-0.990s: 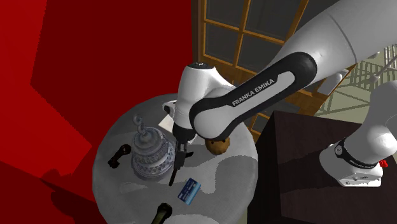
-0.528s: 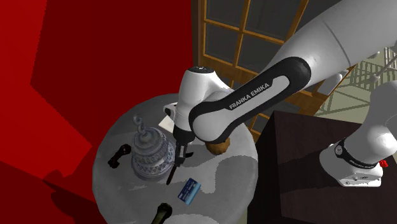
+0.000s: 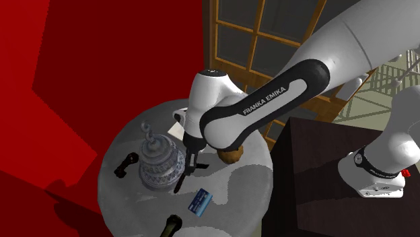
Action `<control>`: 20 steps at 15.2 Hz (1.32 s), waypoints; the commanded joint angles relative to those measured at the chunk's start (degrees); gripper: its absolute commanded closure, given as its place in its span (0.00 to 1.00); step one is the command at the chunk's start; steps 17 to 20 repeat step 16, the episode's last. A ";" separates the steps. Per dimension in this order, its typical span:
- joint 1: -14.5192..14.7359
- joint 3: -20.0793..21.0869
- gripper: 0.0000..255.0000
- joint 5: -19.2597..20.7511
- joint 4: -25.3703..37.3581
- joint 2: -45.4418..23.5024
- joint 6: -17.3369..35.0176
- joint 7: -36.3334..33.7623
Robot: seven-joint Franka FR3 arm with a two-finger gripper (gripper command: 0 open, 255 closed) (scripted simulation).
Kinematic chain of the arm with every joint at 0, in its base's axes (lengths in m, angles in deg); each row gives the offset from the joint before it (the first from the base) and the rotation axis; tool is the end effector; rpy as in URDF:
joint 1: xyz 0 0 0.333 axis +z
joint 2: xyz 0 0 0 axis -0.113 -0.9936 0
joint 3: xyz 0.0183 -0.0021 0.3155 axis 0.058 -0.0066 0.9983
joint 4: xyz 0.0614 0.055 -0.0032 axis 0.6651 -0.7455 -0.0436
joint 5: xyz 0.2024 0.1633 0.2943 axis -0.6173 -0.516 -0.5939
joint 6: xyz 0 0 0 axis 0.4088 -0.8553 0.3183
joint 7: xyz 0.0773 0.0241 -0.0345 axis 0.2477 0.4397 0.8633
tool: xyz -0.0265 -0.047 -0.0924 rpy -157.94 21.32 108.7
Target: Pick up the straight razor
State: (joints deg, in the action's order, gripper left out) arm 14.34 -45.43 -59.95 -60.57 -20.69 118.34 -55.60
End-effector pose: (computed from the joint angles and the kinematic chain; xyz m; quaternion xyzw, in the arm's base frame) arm 0.6237 0.1099 0.2771 -0.9734 -0.0975 -0.1029 0.1799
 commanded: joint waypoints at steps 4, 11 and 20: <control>0.34 -0.62 1.00 1.36 0.24 2.26 -2.41 -1.82; 0.69 -1.44 1.00 3.40 1.13 5.53 -6.24 -4.48; 0.79 -1.74 1.00 4.27 1.73 6.86 -8.02 -5.63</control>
